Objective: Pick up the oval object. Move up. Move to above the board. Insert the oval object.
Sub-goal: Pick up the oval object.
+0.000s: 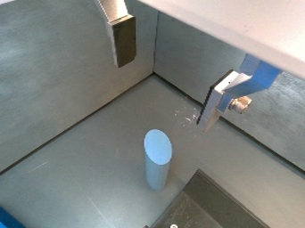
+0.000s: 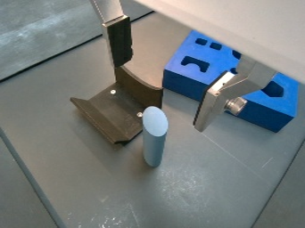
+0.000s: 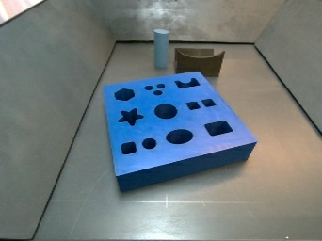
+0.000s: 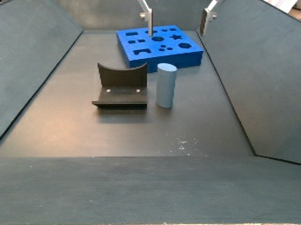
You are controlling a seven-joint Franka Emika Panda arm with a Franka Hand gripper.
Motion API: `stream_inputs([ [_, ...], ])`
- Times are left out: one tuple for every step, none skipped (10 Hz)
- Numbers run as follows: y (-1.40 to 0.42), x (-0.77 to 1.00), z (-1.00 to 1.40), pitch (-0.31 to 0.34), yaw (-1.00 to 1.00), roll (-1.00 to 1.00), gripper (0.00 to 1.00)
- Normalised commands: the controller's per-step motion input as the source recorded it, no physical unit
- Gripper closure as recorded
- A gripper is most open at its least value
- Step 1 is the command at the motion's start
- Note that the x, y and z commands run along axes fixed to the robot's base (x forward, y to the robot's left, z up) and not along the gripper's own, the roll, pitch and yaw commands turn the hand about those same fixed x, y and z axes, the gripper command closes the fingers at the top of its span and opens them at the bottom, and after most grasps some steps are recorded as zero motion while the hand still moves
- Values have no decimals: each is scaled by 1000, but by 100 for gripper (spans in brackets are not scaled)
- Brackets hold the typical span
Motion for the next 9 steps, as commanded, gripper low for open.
stream_inputs([
  [0, 174, 0, 54, 0, 24, 0],
  [-111, 491, -23, 30, -463, 89, 0],
  [-3, 0, 0, -3, -1000, 0, 0],
  [0, 0, 0, -10, -1000, 0, 0],
  [0, 0, 0, -17, -1000, 0, 0],
  [0, 0, -120, -19, -1000, 0, 0],
  [0, 6, -194, -27, -1000, 0, 0],
  [0, 11, -189, -34, -1000, 0, 0],
  [0, 91, -189, -43, -986, 0, 0],
])
